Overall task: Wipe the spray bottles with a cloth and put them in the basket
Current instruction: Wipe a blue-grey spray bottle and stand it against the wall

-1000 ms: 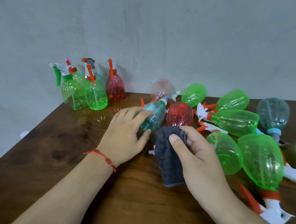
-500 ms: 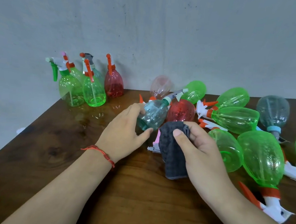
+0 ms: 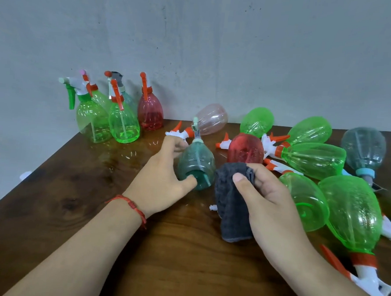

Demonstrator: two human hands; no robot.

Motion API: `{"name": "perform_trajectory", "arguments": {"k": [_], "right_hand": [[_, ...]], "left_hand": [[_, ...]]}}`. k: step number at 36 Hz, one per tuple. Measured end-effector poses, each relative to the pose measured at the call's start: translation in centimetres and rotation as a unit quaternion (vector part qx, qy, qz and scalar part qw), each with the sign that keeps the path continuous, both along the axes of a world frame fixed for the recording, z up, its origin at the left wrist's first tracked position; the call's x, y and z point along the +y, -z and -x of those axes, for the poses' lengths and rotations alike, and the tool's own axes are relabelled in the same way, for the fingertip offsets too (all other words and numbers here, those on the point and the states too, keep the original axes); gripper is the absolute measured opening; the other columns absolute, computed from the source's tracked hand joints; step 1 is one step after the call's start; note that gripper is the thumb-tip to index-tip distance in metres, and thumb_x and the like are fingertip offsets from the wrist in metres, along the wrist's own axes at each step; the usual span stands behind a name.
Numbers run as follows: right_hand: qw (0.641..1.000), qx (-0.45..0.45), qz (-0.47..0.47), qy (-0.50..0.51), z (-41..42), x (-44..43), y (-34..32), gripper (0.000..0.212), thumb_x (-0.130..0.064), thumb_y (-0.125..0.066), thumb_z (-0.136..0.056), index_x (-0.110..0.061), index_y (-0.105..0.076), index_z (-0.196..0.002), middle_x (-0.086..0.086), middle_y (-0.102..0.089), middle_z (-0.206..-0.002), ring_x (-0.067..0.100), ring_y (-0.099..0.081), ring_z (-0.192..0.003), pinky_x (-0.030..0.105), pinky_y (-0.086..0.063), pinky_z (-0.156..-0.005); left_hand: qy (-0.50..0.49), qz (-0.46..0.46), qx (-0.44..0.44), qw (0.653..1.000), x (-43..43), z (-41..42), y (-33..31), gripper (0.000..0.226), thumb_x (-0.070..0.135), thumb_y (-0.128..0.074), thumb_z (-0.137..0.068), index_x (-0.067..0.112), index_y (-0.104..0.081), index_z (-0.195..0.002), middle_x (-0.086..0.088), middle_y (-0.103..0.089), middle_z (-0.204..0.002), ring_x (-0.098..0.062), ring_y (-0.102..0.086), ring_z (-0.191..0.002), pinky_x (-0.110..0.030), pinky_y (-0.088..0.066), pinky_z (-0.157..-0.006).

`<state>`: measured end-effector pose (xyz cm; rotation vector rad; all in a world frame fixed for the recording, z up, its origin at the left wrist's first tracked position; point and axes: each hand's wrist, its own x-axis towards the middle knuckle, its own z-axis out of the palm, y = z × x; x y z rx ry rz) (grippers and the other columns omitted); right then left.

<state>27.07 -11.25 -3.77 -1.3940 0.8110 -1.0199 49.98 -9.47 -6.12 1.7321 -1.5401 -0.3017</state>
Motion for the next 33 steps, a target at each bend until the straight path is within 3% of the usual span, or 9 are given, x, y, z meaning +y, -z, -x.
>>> {"name": "perform_trajectory", "arguments": {"k": [3,5,8,10,15,19,22,27,33], "right_hand": [[1.0,0.025,-0.004,0.003,-0.1,-0.2,0.1,0.021,-0.018,-0.054,-0.108,-0.025,-0.073,-0.108,-0.001,-0.08,-0.093,0.02,-0.079,-0.077,0.022,-0.057,-0.059],[0.999,0.04,-0.003,-0.002,-0.1,-0.4,0.2,0.021,-0.018,-0.053,-0.109,-0.027,-0.073,-0.109,-0.002,-0.08,-0.092,0.019,-0.079,-0.077,0.024,-0.059,-0.061],[0.999,0.049,-0.014,-0.014,-0.4,-0.6,0.3,0.023,-0.02,-0.052,-0.11,-0.03,-0.073,-0.108,0.0,-0.08,-0.095,0.024,-0.079,-0.083,0.045,-0.066,-0.078],[0.998,0.046,-0.027,-0.021,-0.6,-0.9,0.6,0.024,-0.021,-0.053,-0.109,-0.031,-0.074,-0.106,0.0,-0.08,-0.098,0.026,-0.078,-0.091,0.055,-0.062,-0.091],[0.996,0.022,-0.074,-0.042,-0.9,-1.1,0.9,0.023,-0.018,-0.054,-0.109,-0.027,-0.076,-0.108,0.002,-0.08,-0.108,0.027,-0.075,-0.109,0.058,-0.052,-0.108],[0.995,-0.026,-0.079,-0.049,-0.6,-0.8,0.7,0.023,-0.014,-0.054,-0.109,-0.021,-0.076,-0.111,0.008,-0.079,-0.114,0.032,-0.072,-0.116,0.058,-0.05,-0.11],[0.992,-0.082,-0.082,-0.048,-0.4,-0.5,0.2,0.025,-0.009,-0.051,-0.108,-0.014,-0.074,-0.115,0.009,-0.078,-0.117,0.025,-0.073,-0.114,0.051,-0.051,-0.11],[0.979,-0.161,-0.104,-0.065,-0.1,-0.4,-0.6,0.026,-0.007,-0.048,-0.106,-0.004,-0.069,-0.121,0.019,-0.076,-0.118,0.026,-0.073,-0.103,0.054,-0.056,-0.099],[0.981,-0.151,-0.103,-0.06,0.1,-0.7,-0.4,0.023,-0.006,-0.049,-0.106,-0.004,-0.07,-0.114,0.024,-0.074,-0.116,0.029,-0.073,-0.099,0.047,-0.06,-0.091]], "left_hand": [[0.027,-0.033,0.007,0.999,0.4,-0.2,-0.3,0.079,0.029,-0.076,-0.079,0.045,-0.042,-0.148,0.017,-0.054,-0.138,0.003,-0.054,-0.131,-0.032,-0.048,-0.115],[0.037,-0.054,0.021,0.998,0.7,-0.4,-0.2,0.078,0.037,-0.072,-0.075,0.049,-0.046,-0.147,0.019,-0.05,-0.14,0.002,-0.054,-0.131,-0.033,-0.047,-0.116],[0.061,-0.09,0.064,0.992,0.8,-0.6,0.0,0.076,0.047,-0.079,-0.072,0.053,-0.046,-0.141,0.019,-0.06,-0.143,-0.006,-0.062,-0.13,-0.04,-0.047,-0.117],[0.077,-0.1,0.068,0.99,0.8,-0.6,0.1,0.075,0.038,-0.087,-0.079,0.05,-0.045,-0.14,0.021,-0.066,-0.139,-0.002,-0.062,-0.13,-0.041,-0.044,-0.12],[0.084,-0.076,0.072,0.991,0.9,0.4,-0.4,0.08,0.042,-0.086,-0.078,0.051,-0.043,-0.144,0.018,-0.07,-0.133,-0.008,-0.07,-0.121,-0.044,-0.049,-0.115],[0.098,-0.01,0.135,0.986,1.3,0.9,-0.9,0.076,0.021,-0.09,-0.082,0.042,-0.052,-0.143,0.013,-0.067,-0.138,-0.016,-0.07,-0.124,-0.048,-0.052,-0.112],[0.116,0.047,0.215,0.969,1.6,1.3,-1.4,0.079,0.007,-0.09,-0.077,0.034,-0.056,-0.144,0.006,-0.063,-0.142,-0.023,-0.07,-0.123,-0.047,-0.056,-0.109],[0.12,0.108,0.335,0.928,1.4,1.5,-1.6,0.09,0.015,-0.094,-0.068,0.02,-0.055,-0.149,-0.002,-0.061,-0.148,-0.025,-0.064,-0.134,-0.034,-0.055,-0.105],[0.147,0.119,0.376,0.907,1.3,1.9,-1.9,0.081,0.011,-0.093,-0.067,0.016,-0.057,-0.14,-0.011,-0.065,-0.142,-0.032,-0.064,-0.13,-0.04,-0.056,-0.105]]}}
